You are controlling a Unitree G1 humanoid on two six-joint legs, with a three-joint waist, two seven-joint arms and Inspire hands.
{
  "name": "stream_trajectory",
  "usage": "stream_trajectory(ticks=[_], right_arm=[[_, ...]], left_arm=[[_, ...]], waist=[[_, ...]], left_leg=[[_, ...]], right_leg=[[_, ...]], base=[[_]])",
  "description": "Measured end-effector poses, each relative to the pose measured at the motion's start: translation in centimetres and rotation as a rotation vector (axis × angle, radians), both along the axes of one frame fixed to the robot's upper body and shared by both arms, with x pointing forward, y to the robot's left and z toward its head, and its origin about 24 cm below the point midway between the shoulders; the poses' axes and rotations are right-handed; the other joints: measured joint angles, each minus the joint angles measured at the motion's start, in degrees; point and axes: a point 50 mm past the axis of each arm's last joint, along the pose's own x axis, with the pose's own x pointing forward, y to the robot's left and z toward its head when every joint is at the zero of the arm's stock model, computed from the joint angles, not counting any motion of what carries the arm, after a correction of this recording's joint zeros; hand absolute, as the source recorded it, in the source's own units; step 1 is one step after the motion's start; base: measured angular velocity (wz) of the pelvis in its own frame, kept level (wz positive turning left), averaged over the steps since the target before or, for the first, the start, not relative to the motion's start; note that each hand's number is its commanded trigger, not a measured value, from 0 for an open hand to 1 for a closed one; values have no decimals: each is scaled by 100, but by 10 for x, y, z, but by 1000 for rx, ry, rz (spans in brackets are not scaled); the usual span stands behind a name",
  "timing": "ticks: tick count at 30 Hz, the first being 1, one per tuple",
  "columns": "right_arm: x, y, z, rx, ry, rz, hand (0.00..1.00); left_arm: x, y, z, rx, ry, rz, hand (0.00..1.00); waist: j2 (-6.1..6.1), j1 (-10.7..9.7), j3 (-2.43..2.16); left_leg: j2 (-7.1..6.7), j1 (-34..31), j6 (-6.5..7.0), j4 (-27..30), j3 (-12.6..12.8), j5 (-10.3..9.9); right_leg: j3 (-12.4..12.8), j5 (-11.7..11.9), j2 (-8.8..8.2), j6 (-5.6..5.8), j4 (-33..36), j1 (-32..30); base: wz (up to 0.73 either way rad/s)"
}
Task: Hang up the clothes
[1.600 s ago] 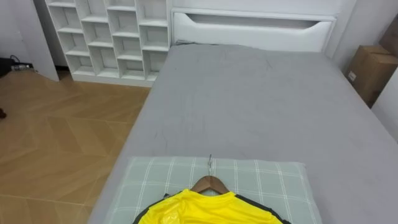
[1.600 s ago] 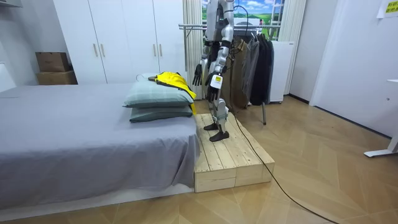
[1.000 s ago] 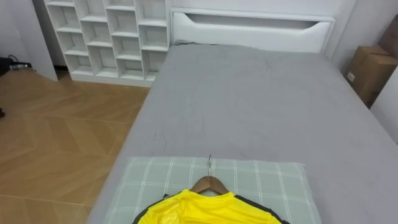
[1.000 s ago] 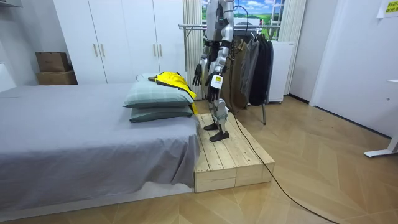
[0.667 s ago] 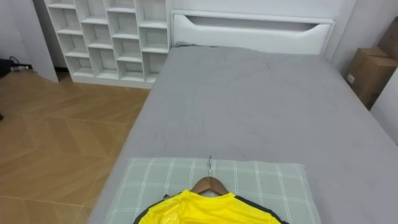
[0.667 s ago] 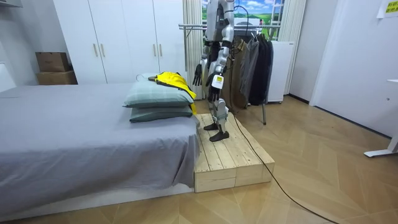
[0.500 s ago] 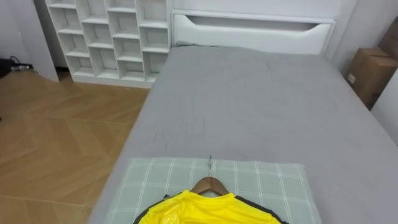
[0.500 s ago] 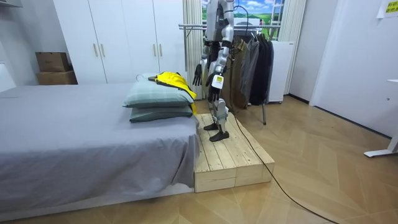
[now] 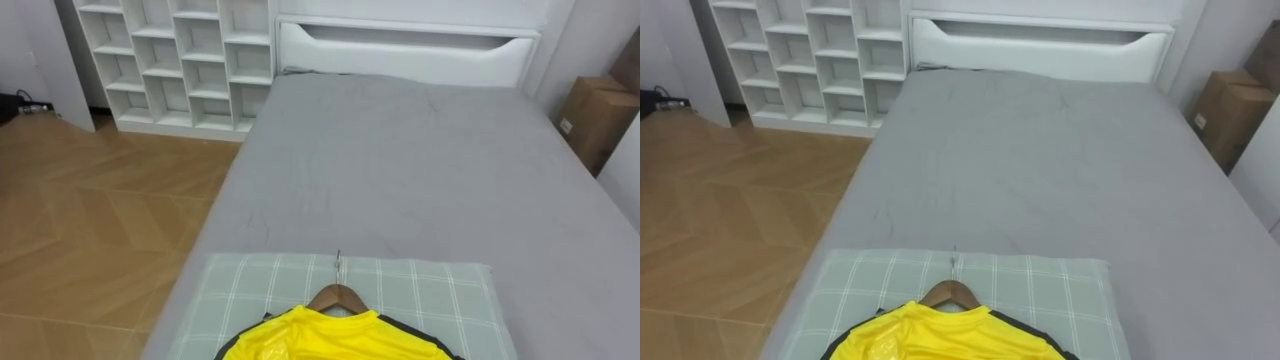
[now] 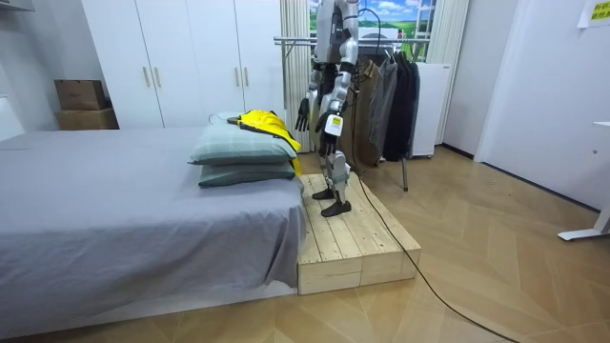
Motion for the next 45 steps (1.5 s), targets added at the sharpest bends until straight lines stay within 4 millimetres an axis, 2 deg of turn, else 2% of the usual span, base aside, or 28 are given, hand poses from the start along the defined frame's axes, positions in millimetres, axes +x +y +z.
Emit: stream_trajectory(ticks=[19, 30, 39, 45], right_arm=[[0, 0, 0, -3, 0, -1, 0], [-1, 0, 0, -2, 3, -3, 0], [0, 0, 0, 0, -4, -4, 0], [1, -1, 0, -8, -4, -4, 0]], left_arm=[[-2, 0, 0, -7, 0, 22, 0], [-2, 1, 0, -3, 1, 29, 0], [-4, 6, 1, 84, 13, 57, 0], [-18, 13, 3, 165, 50, 100, 0]], waist=[[-7, -4, 2], [-33, -9, -13], [-40, -16, -13], [-19, 7, -9]], left_leg=[[0, -11, 0, -3, 1, 0], [-3, -8, 0, -4, -7, 0], [-4, -5, 0, 3, -2, 0], [0, -9, 0, -2, -13, 0]], right_leg=[[2, 0, 0, 0, 2, -10], [17, 0, -2, 0, -3, -4], [-12, 0, -6, 0, -4, -6], [-18, 1, -2, -1, -3, -4]], base=[[0], [0], [0], [0]])
